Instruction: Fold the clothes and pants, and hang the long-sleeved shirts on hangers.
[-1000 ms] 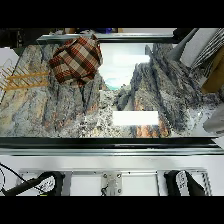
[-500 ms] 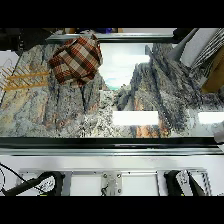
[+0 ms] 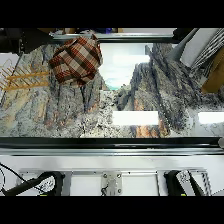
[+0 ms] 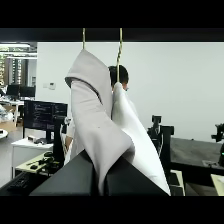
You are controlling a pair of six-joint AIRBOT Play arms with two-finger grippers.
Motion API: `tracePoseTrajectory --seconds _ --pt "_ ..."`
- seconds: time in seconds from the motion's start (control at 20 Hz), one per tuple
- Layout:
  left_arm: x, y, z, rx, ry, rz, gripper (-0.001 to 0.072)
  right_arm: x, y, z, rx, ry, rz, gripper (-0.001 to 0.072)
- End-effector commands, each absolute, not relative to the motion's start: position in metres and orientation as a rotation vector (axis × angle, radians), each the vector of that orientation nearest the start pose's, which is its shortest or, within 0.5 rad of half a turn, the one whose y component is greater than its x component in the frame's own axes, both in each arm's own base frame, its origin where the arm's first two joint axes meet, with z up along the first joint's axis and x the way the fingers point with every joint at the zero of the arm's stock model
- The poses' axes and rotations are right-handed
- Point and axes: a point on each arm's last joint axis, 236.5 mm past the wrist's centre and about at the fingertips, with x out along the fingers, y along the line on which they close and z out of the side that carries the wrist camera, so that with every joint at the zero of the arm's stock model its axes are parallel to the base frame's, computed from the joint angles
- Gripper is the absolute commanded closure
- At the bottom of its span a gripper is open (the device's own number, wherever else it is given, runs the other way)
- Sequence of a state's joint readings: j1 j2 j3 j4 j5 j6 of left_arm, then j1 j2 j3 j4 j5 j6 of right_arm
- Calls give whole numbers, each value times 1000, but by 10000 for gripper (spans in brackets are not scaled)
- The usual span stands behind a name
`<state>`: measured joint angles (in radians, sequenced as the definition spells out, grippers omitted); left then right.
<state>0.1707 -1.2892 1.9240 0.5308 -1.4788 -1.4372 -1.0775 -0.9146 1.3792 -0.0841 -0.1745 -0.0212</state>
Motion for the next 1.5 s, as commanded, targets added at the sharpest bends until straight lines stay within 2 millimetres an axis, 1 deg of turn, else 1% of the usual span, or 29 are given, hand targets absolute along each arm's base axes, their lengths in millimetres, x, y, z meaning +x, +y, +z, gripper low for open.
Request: tracePoseTrajectory --seconds 0.0,0.1,0.4,0.7,1.05,1.2,1.25,1.3,1.35,1.45 --pt "378 -141 357 -457 657 -816 693 148 -367 498 -323 -391 -1263 706" --pt "378 -141 357 -457 657 -817 693 147 -366 499 -347 -377 -1270 706" --pt "378 -141 357 -457 657 -817 693 149 -368 493 -312 -381 -1262 703" --pt "378 -142 357 -458 656 -819 693 152 -375 478 -260 -372 -1255 700" --pt "378 -141 357 -458 656 -819 693 153 -374 478 -255 -375 -1250 688" --pt "378 -141 357 -458 656 -818 693 150 -370 483 -260 -386 -1249 684" --pt "378 -141 357 -458 656 -818 693 150 -368 484 -261 -388 -1249 592" --pt "378 -141 357 -458 656 -818 693 149 -367 485 -262 -391 -1249 376" --pt "378 -141 357 -458 656 -818 693 149 -367 485 -263 -393 -1249 255" --pt "378 -141 357 -458 656 -818 693 147 -363 489 -267 -401 -1248 245"
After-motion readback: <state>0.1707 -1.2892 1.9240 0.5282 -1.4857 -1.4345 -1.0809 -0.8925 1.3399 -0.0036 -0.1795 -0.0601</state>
